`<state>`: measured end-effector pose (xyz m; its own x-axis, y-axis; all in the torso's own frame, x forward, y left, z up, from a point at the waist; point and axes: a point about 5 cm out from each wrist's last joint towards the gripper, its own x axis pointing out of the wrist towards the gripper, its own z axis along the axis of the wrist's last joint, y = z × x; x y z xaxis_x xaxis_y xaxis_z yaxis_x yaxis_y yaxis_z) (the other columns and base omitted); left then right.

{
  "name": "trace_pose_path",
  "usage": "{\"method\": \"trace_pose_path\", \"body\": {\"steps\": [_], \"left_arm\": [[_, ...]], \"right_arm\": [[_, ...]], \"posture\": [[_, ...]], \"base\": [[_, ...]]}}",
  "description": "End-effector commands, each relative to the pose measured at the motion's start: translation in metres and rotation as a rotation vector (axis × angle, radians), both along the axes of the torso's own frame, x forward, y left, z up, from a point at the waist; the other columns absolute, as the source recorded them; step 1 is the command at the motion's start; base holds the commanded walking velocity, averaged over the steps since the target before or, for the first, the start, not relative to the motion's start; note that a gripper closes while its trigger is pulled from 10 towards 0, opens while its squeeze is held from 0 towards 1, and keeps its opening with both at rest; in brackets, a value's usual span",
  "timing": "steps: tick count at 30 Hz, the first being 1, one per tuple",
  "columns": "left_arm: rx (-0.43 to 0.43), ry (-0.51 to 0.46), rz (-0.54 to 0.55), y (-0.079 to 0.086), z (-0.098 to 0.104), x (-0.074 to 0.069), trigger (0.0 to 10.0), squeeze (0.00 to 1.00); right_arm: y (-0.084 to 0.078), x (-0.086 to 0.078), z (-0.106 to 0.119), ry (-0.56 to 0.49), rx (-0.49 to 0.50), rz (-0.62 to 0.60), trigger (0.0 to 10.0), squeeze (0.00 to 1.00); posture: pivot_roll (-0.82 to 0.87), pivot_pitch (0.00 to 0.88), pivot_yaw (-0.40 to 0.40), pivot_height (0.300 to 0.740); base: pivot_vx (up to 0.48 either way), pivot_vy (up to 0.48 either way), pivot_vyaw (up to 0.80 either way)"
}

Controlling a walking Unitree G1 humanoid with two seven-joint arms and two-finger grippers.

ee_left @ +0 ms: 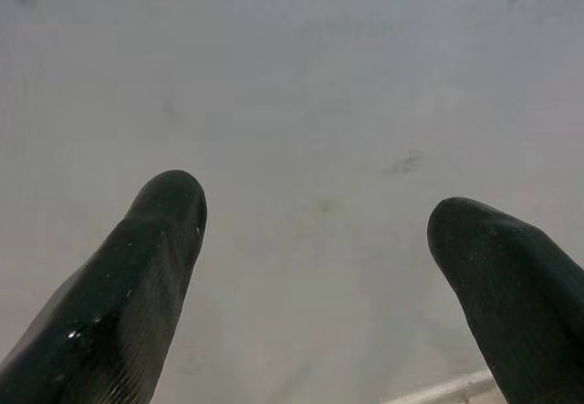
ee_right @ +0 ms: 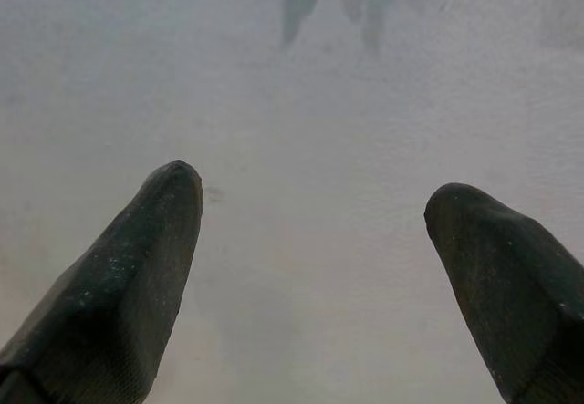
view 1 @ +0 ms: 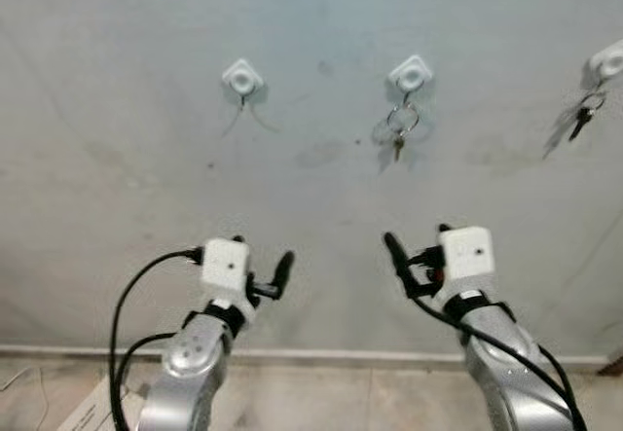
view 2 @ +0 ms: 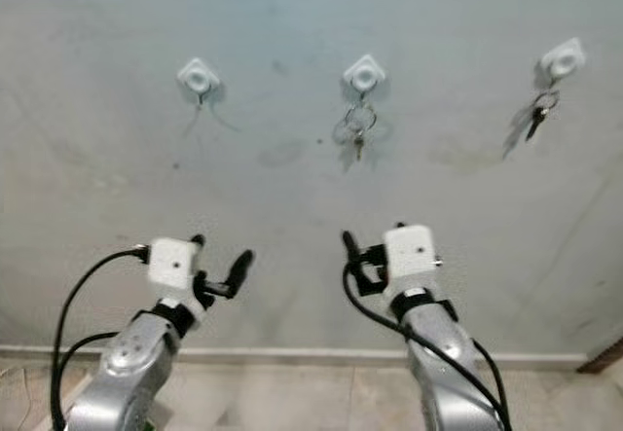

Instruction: Hang keys on a hook

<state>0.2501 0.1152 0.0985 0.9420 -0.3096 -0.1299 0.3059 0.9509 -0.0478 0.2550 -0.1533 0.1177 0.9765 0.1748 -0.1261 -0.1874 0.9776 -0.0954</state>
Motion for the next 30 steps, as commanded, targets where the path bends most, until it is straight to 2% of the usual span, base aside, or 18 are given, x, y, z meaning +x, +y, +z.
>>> {"method": "trace_pose_path", "body": {"steps": [1,18,30], "left_arm": [[0.014,0.003,0.011,0.0066,-0.0011,-0.0009,10.0,0.0],[0.037,0.008,0.007,0.0084,-0.0016,-0.0016,10.0,0.0],[0.047,0.017,0.018,0.0075,-0.0031,-0.001,10.0,0.0]], "right_arm": [[0.0089,0.0011,0.0038,-0.014,0.018,0.023,10.0,0.0],[0.01,0.0035,0.0038,-0.014,0.012,0.023,10.0,0.0],[0.0086,0.0046,0.0033,-0.01,0.008,0.02,10.0,0.0]], "posture": [[-0.03,0.0,0.097,0.74],[-0.02,0.0,0.096,0.74],[-0.02,0.0,0.092,0.74]], "base": [[0.0,0.0,0.0],[0.0,0.0,0.0],[-0.289,0.0,0.0]]}}
